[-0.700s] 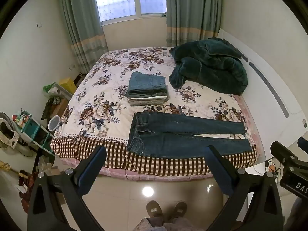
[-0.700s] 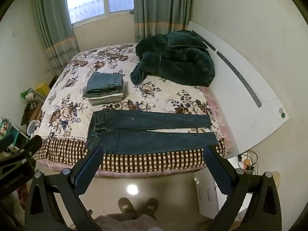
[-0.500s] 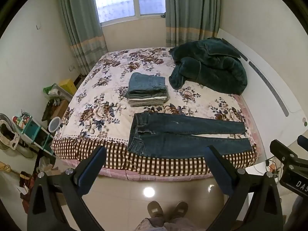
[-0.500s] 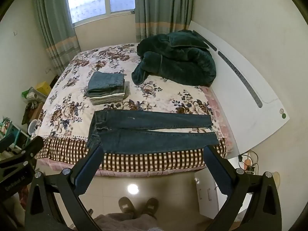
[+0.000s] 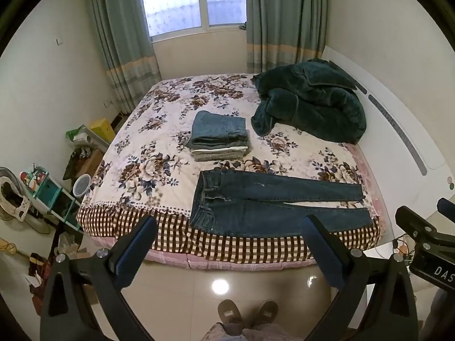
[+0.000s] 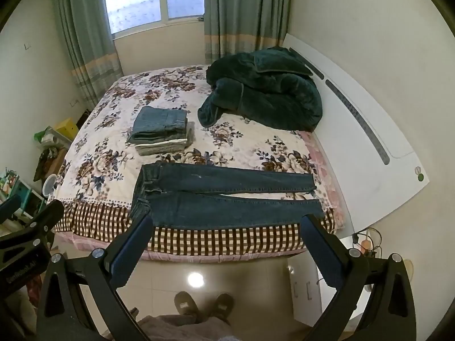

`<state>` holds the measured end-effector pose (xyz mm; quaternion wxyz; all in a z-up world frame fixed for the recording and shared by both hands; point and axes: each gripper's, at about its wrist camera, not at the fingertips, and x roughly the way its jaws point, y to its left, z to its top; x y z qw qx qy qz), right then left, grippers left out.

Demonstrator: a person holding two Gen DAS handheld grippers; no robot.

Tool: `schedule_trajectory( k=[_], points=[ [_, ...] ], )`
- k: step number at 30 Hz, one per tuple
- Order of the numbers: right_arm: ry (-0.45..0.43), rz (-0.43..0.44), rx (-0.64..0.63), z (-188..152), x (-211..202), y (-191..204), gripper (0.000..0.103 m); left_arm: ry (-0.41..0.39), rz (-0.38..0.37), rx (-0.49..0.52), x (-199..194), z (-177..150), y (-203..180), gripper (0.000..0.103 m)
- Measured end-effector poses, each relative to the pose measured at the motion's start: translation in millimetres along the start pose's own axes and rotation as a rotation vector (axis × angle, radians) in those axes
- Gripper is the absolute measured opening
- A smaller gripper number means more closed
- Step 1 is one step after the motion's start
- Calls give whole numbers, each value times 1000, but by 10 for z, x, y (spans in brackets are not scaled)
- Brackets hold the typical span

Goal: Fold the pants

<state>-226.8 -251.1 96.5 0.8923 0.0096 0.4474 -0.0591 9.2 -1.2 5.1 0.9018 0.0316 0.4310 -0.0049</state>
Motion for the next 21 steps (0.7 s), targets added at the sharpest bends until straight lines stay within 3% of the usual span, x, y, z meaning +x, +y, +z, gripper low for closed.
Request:
schedule_trajectory(
  k=[21],
  points=[
    [7,2,-17,115,-51,78,103,-16,-5,-6,-69,88,-36,103]
  ],
)
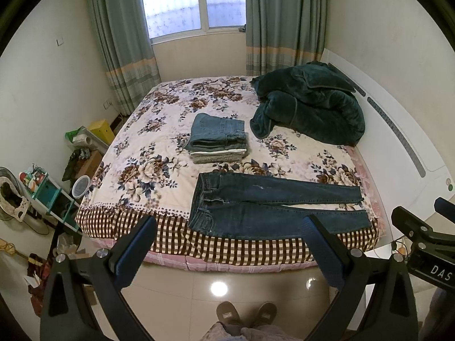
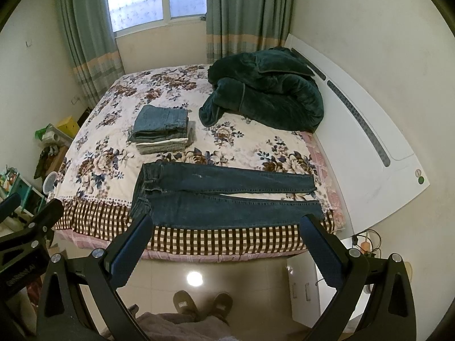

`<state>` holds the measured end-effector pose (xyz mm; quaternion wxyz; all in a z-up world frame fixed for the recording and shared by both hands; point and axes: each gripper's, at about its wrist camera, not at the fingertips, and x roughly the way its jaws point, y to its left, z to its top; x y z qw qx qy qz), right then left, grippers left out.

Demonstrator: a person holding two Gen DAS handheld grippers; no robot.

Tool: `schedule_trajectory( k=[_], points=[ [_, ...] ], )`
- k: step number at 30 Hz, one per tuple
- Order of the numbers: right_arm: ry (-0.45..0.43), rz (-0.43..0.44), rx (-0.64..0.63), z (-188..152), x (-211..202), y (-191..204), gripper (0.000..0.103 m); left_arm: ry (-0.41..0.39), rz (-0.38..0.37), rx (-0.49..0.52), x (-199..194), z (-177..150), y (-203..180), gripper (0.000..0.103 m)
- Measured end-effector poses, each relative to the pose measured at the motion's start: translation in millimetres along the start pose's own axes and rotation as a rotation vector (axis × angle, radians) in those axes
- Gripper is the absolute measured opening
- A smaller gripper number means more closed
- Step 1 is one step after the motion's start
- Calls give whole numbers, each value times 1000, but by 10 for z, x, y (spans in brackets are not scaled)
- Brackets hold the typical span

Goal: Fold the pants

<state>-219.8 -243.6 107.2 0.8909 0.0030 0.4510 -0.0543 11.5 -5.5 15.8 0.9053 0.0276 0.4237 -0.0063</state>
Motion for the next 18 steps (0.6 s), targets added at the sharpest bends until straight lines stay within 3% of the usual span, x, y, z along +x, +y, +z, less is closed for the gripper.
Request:
schedule_trajectory(
  k=[18],
  points=[
    [4,14,-7,-29,3,13,103,-1,2,-3,2,-23,-29,103]
  ],
)
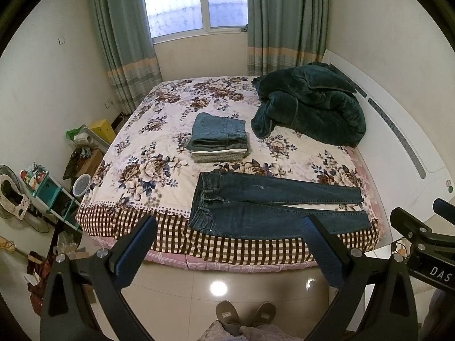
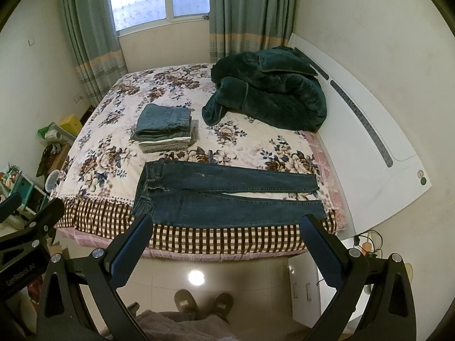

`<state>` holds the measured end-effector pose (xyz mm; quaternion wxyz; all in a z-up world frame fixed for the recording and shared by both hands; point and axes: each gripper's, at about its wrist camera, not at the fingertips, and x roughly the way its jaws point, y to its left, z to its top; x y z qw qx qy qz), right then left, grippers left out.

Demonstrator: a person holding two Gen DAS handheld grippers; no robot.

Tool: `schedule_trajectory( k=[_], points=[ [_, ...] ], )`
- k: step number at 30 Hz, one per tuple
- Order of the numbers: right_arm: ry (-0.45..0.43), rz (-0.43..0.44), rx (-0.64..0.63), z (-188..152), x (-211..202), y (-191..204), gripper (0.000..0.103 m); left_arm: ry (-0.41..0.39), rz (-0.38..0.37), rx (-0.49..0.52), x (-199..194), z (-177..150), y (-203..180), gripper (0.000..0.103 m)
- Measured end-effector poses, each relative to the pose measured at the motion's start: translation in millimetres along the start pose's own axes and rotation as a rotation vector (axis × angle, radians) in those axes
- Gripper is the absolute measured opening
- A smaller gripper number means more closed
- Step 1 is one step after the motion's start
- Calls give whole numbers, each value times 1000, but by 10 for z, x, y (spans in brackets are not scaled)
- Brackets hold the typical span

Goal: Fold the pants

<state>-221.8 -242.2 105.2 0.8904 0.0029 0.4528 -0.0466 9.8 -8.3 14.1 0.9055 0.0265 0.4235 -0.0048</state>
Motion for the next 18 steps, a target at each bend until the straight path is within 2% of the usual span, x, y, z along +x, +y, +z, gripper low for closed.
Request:
schedule_trajectory(
  k=[18],
  points=[
    [-1,-1,0,-21,5,14,103,-2,0,-3,-8,-18,18,103]
  ],
)
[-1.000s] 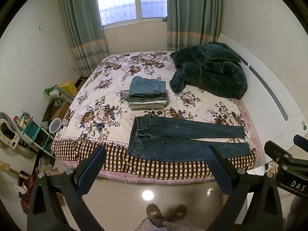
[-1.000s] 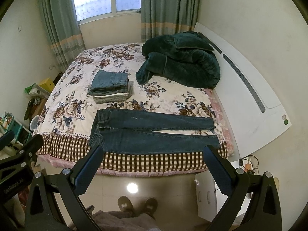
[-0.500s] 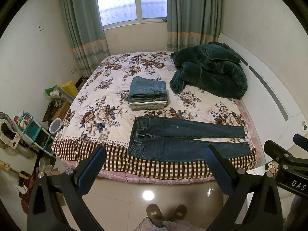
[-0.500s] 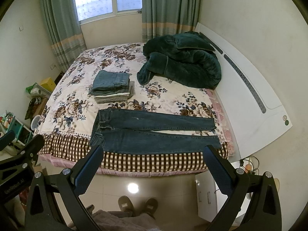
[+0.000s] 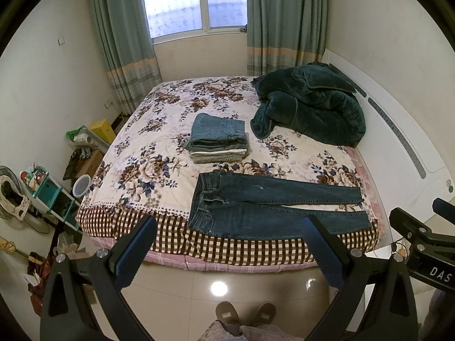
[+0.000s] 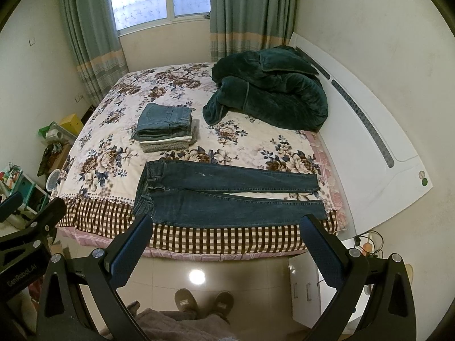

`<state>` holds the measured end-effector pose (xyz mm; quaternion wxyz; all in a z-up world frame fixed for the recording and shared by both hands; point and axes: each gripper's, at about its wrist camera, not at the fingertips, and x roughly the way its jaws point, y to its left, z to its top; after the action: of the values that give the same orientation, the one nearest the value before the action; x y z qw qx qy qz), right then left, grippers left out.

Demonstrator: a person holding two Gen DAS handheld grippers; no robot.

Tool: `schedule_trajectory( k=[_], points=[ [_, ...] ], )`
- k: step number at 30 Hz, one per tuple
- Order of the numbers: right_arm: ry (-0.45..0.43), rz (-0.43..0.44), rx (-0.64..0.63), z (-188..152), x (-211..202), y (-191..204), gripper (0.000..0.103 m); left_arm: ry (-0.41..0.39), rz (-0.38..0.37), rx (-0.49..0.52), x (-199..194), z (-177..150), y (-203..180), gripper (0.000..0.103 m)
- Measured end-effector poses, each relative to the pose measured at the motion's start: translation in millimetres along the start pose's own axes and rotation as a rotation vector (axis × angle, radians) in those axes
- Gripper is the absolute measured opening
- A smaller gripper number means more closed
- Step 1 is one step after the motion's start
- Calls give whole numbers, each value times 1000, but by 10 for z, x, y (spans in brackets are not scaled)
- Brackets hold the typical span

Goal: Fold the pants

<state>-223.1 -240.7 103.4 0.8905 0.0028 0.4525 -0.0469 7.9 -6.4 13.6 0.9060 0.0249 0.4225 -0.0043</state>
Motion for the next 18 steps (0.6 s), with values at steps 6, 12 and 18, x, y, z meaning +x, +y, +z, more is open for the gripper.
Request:
schedule_trajectory(
  k=[6,12,18],
  points=[
    [3,4,-1,-4,-7,33,103,3,-1,0,4,-7,7,103],
    [18,18,-2,-27,58,53,103,4,2,-5,-4,-26,5,103],
    [35,24,1,38,243,-120,103,11,23,-23,63,-48,-74,103]
  ],
)
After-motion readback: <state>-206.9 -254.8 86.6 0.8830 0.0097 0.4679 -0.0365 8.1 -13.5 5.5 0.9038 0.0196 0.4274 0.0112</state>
